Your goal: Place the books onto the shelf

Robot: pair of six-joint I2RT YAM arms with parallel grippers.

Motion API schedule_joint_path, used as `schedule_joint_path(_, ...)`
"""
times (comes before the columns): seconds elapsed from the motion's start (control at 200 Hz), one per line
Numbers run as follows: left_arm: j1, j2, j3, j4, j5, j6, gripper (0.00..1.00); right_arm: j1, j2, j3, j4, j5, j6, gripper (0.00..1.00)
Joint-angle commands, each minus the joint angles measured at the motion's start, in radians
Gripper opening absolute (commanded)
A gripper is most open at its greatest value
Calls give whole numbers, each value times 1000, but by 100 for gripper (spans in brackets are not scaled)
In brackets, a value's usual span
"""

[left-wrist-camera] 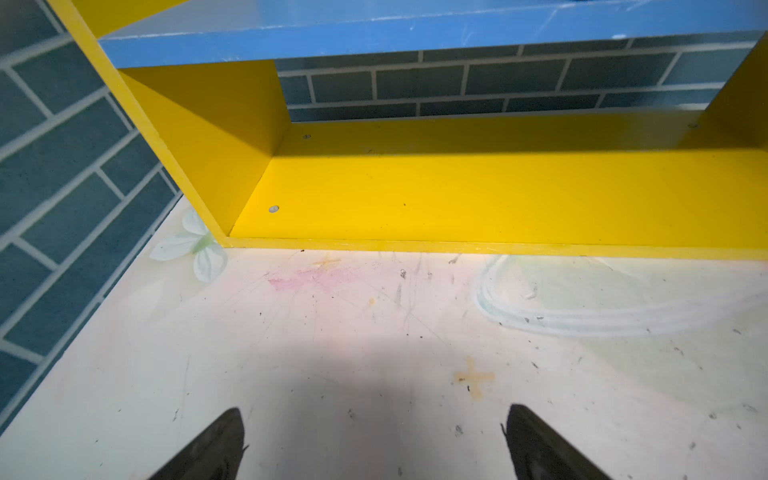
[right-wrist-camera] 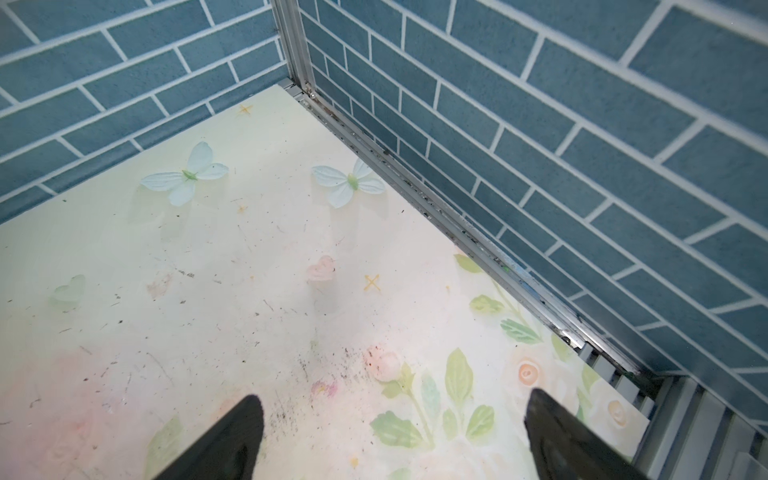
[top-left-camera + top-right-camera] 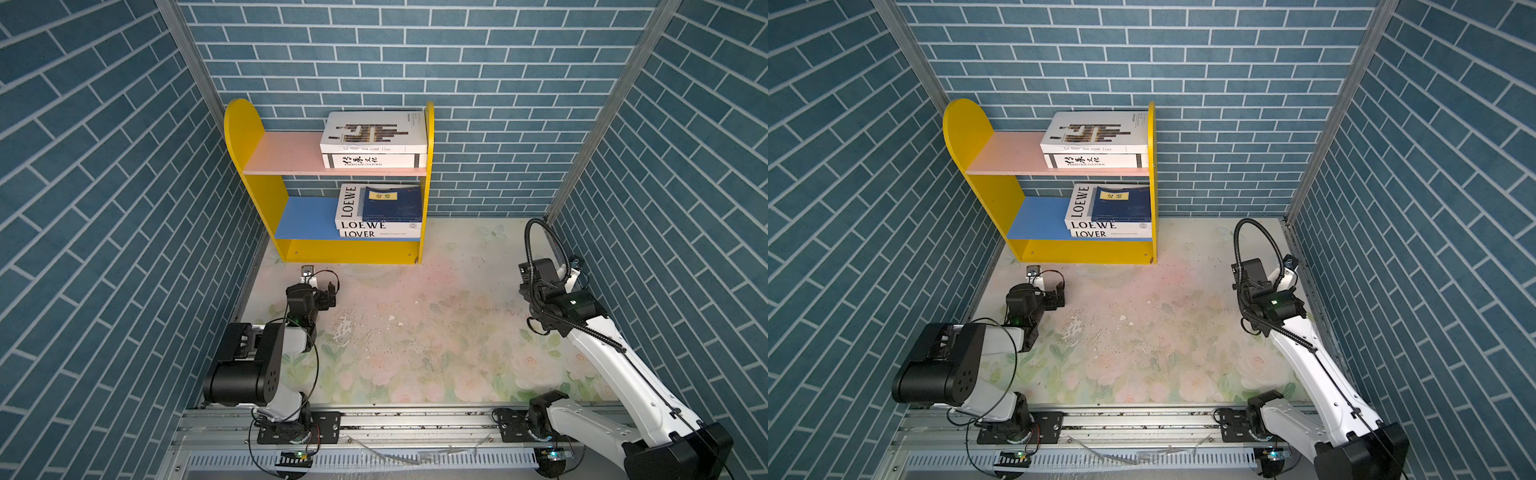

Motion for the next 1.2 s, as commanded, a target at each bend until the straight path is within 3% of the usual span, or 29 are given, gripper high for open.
schedule_joint_path(0.0,-2,2,22,19,-1,37,100,-3,19,10,23,90,-10,98)
schedule_joint_path(0.28,-5,3,21,24,-5,39,99,-4,35,-67,81,144,-116,98)
schedule_joint_path(0.47,-5,3,21,22,-5,38,100,-45,10,-283,494,116,-508,98)
schedule_joint_path(0.55,-5,1,23,21,-5,38,100,-93,23,-350,623,79,-611,99)
schedule_joint_path(0.715,-5,2,21,21,-6,38,99,-197,48,-525,992,-57,-733,99)
schedule_joint_path(0.89,-5,2,22,21,-5,38,100,-230,146,-693,1427,-152,-843,98)
schedule_joint_path(0.98,-5,1,21,23,-6,38,100,-249,186,-684,1470,-198,-857,98)
schedule_joint_path(1.125,-5,1,20,23,-5,38,100,-274,299,-685,1688,-251,-867,98)
schedule_joint_path(1.195,-5,1,19,23,-5,39,100,-278,319,-634,1600,-310,-867,94)
